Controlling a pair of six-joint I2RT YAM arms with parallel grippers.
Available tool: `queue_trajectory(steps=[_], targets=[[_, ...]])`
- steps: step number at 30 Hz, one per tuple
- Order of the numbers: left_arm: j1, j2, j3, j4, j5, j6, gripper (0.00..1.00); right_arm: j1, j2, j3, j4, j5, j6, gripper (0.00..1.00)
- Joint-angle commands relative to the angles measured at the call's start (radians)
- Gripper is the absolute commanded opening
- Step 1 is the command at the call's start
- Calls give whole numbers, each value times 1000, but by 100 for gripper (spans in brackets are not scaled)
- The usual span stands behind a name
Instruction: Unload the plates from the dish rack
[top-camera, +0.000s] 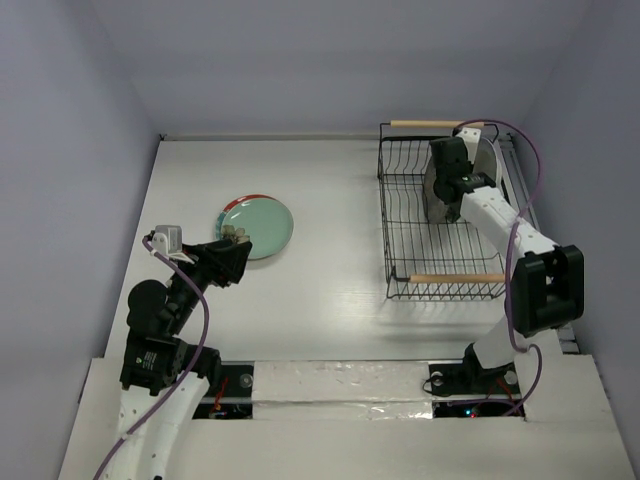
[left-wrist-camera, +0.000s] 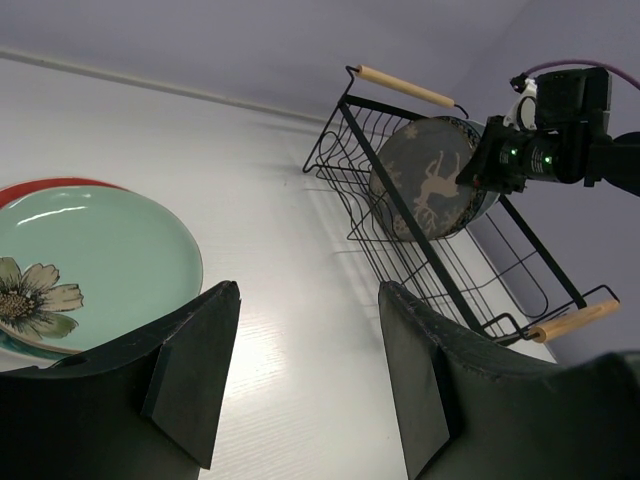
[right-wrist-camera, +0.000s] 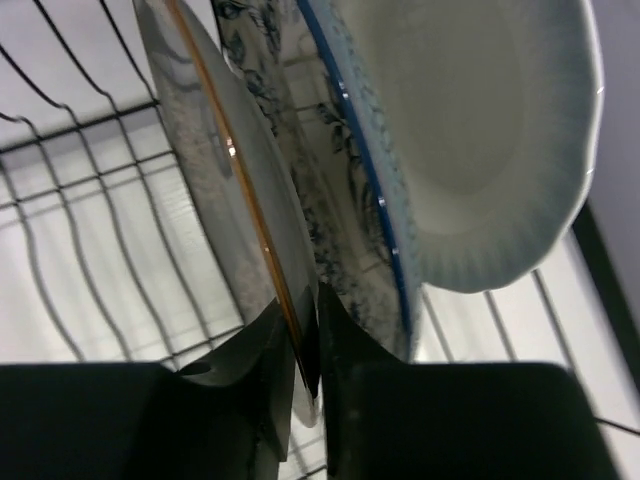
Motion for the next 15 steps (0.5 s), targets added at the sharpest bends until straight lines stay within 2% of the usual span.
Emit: queue_trajectory(steps=[1, 5, 15], targets=[[-4, 1, 0, 56, 8, 4, 55, -2, -31, 62, 3, 33, -41, 14], [-4, 4, -2, 58, 9, 4, 55, 31, -59, 77, -13, 83, -72, 0], [-4, 4, 0, 56, 8, 3, 55, 143, -169, 158, -81, 244, -147, 0]])
